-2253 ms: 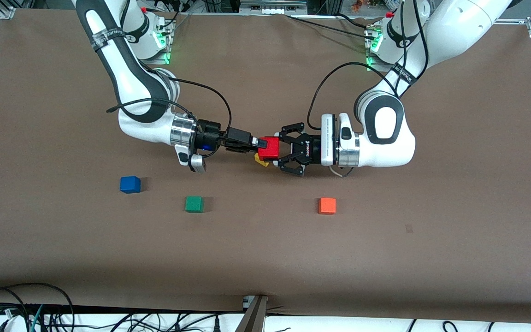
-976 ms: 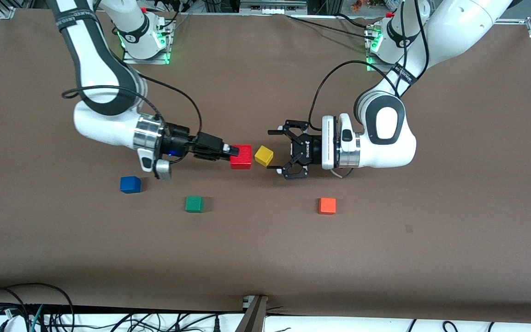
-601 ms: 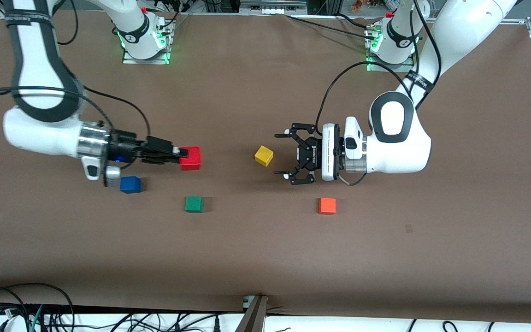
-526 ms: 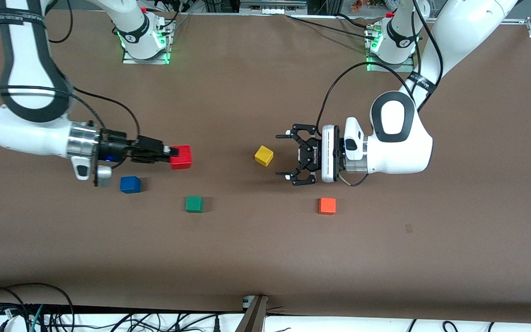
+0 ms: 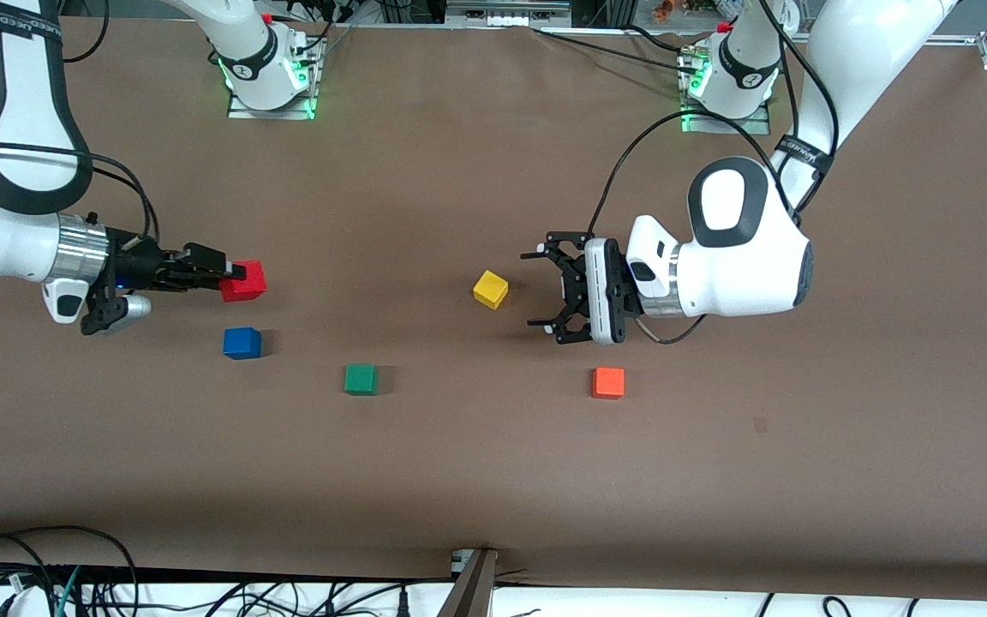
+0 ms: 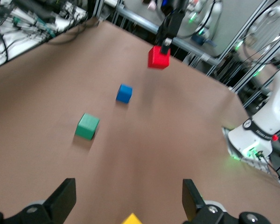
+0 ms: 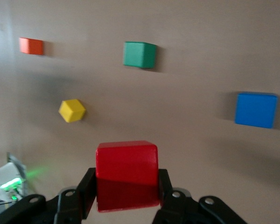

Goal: Pass red block to right arm, stack on blue
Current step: 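Carry the red cube over the blue cube and lower it with the right gripper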

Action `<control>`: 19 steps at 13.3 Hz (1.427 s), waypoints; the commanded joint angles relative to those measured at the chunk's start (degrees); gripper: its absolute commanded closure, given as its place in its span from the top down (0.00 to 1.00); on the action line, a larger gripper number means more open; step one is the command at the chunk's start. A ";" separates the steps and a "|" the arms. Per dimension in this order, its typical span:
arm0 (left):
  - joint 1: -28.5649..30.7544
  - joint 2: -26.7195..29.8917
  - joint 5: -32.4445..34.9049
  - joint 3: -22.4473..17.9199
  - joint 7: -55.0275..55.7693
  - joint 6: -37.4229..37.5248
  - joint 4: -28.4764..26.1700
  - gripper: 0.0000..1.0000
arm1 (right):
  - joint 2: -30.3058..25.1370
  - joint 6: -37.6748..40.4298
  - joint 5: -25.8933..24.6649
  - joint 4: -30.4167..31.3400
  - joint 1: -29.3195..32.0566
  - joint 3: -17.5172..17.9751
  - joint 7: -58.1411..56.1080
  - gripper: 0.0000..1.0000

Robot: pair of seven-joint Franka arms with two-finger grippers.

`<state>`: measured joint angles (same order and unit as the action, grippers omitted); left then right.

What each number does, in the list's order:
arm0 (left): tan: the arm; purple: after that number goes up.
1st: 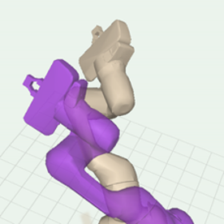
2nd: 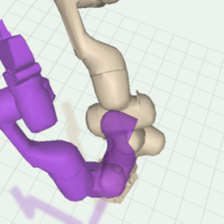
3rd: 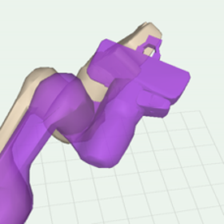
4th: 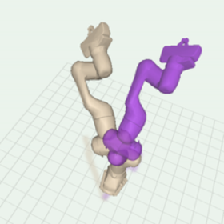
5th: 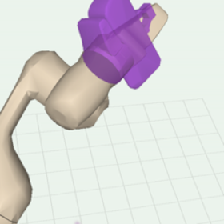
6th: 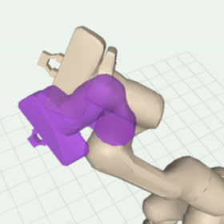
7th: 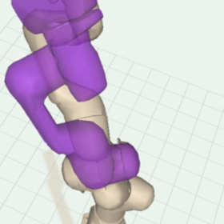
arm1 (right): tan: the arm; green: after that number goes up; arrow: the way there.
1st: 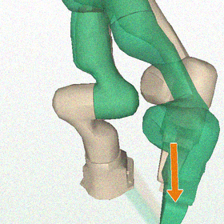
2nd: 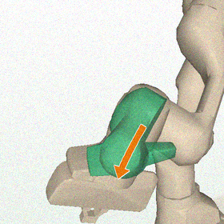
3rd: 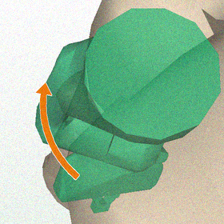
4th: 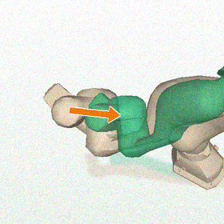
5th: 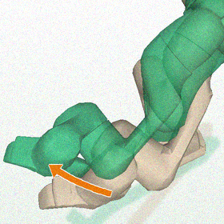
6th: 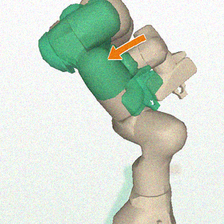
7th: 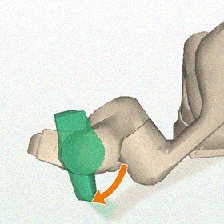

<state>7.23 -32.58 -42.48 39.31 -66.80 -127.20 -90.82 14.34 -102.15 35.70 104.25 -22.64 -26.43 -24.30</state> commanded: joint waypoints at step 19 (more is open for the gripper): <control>-6.87 25.81 35.61 -32.80 38.93 28.73 -3.66 1.00 | 7.80 -30.12 -31.75 4.82 -1.80 5.51 17.44 0.00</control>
<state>1.96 -9.81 -10.28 8.98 -30.51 -101.93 -92.28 22.40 -130.20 5.61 108.06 -24.68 -21.38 -7.79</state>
